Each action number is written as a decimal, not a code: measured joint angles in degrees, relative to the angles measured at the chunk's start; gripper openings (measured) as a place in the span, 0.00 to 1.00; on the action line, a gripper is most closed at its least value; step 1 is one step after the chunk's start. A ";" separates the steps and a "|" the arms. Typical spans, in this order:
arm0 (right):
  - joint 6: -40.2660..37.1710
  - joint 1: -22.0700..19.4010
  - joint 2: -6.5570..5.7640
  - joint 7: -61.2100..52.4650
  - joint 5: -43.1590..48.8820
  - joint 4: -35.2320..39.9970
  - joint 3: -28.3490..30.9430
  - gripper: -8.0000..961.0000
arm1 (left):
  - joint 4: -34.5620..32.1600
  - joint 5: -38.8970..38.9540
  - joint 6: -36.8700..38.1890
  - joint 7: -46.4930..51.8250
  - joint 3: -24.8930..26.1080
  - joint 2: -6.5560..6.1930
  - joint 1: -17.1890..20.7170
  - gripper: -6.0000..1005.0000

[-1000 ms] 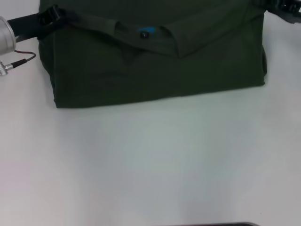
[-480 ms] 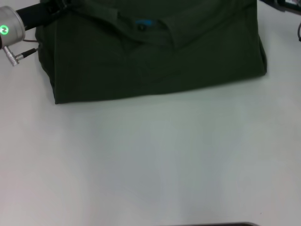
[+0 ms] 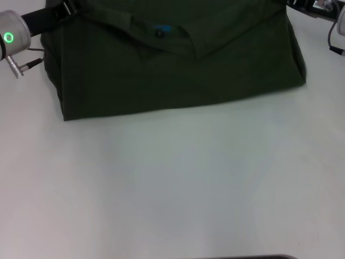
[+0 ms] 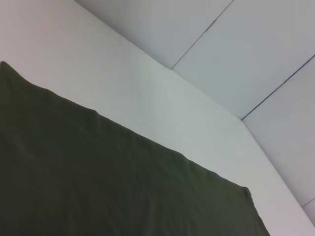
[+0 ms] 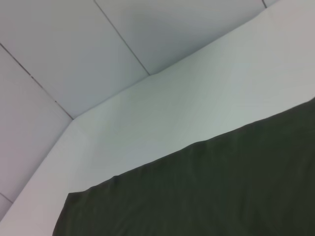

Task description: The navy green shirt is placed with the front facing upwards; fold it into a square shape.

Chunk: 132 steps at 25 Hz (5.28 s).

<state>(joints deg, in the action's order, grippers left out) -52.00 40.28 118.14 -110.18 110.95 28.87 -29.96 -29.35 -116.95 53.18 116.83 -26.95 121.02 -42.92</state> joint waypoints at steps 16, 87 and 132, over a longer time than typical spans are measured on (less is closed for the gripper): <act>-3.16 -3.80 -0.33 -0.29 -3.77 0.33 -0.12 0.06 | 3.19 0.10 -4.01 -2.15 -0.12 0.40 -3.80 0.04; -22.21 -5.17 -6.16 -15.91 5.16 6.65 -11.44 0.54 | -11.00 -22.15 29.84 23.50 -8.40 -7.78 8.15 0.58; -22.48 -5.48 -6.09 -16.11 4.78 6.11 -10.12 0.54 | -4.13 -22.74 21.89 24.67 -14.13 -6.50 4.20 0.52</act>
<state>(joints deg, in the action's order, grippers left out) -74.48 34.80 112.05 -126.29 115.73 34.99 -40.08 -33.49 -139.69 75.07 141.50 -41.08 114.53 -38.71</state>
